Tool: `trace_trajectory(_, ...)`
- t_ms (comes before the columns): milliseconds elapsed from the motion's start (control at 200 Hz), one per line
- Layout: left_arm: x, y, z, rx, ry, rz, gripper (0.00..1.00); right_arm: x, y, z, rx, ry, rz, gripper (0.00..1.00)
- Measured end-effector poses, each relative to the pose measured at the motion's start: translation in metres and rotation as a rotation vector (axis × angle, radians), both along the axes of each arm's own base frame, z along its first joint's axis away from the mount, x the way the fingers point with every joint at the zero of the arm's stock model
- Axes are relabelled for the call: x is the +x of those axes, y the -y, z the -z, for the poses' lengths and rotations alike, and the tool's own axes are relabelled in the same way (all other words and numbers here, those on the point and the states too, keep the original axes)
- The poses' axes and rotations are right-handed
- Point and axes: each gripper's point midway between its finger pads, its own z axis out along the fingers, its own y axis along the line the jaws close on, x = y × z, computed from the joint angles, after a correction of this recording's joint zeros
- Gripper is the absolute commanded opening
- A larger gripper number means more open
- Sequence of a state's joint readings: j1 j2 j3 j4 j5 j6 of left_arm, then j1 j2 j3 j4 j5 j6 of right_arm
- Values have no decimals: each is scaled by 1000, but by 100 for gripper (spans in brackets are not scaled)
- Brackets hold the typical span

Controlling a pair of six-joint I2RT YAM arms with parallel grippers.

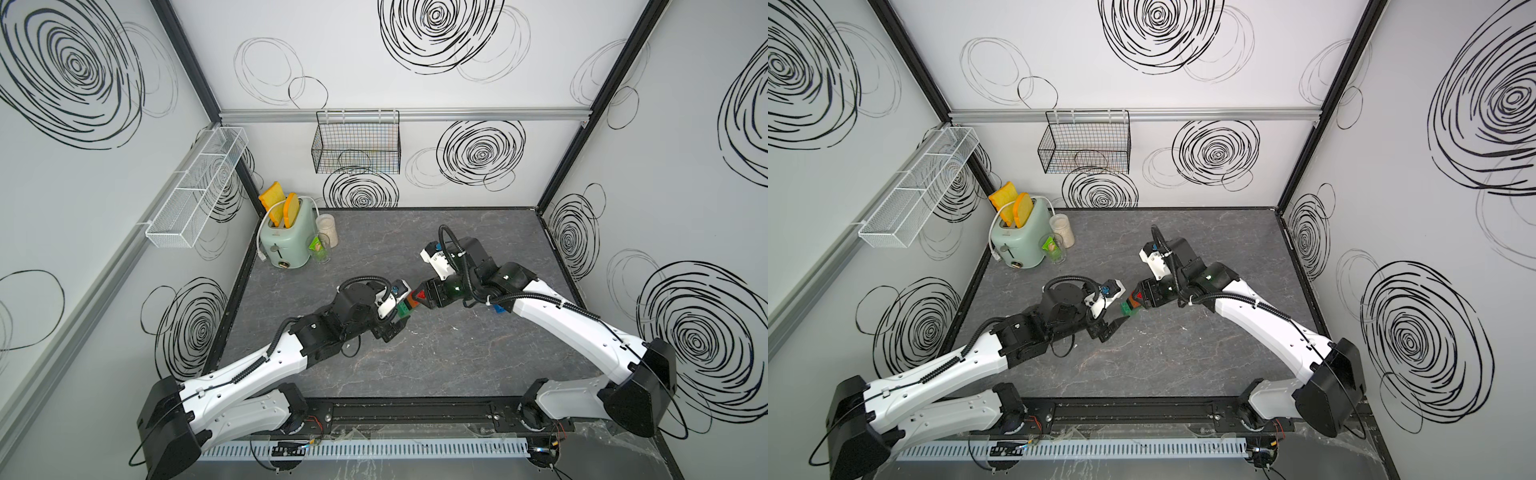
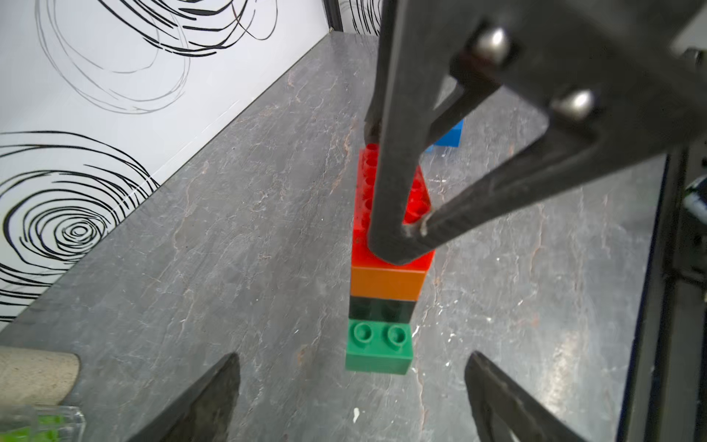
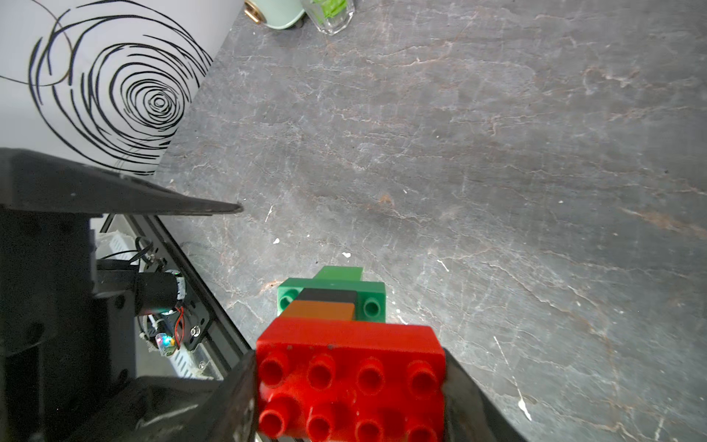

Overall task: Assemble the letter f with lego
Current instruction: Place the lego brick at the center of the board.

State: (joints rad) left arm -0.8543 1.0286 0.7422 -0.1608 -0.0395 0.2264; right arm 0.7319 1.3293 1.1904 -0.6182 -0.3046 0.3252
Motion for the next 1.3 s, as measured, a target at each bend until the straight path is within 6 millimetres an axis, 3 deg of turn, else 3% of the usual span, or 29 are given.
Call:
trace_trajectory(420, 1, 0, 28, 117, 20, 29, 74, -7, -2, -5, 29, -11, -28, 63)
trace_trajectory(1301, -7, 15, 31, 47, -26, 84, 53, -11, -1, 1, 24, -24, -32, 63)
